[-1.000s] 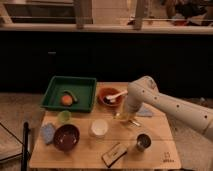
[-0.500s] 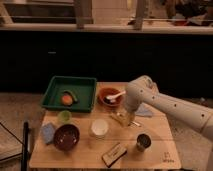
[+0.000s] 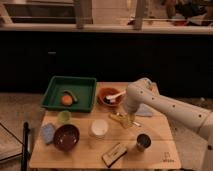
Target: Place banana in purple bowl
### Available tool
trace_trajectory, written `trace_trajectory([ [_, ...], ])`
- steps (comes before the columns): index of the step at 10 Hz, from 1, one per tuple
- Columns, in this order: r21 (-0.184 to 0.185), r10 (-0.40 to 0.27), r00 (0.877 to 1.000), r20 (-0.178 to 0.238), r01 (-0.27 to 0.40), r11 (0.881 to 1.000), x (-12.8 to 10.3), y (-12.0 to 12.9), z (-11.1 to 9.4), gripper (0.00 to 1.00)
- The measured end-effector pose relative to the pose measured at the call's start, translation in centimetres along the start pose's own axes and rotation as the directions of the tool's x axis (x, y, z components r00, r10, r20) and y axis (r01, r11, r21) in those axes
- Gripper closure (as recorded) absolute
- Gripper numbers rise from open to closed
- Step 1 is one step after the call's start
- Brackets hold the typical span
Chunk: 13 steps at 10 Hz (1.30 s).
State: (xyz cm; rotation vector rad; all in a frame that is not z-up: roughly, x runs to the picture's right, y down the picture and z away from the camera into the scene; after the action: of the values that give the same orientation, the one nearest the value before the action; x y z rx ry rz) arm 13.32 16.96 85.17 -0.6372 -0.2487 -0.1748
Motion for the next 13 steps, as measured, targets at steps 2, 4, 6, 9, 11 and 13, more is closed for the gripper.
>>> trace_trajectory([
  [2, 0.022, 0.041, 0.999, -0.018, -0.041, 0.999, 0.1, 0.5, 0.1, 0.20],
  [4, 0.035, 0.061, 0.998, -0.029, -0.060, 0.998, -0.1, 1.0, 0.5, 0.20],
  [6, 0.036, 0.055, 0.998, -0.031, -0.054, 0.998, -0.5, 1.1, 0.7, 0.20],
  [9, 0.025, 0.040, 0.999, -0.034, -0.039, 0.999, -1.1, 0.7, 1.6, 0.21],
  [11, 0.015, 0.027, 0.999, -0.039, -0.026, 1.000, -1.3, 0.4, 2.4, 0.39],
  [13, 0.008, 0.018, 0.999, -0.039, -0.018, 1.000, -1.1, 0.4, 3.0, 0.55],
])
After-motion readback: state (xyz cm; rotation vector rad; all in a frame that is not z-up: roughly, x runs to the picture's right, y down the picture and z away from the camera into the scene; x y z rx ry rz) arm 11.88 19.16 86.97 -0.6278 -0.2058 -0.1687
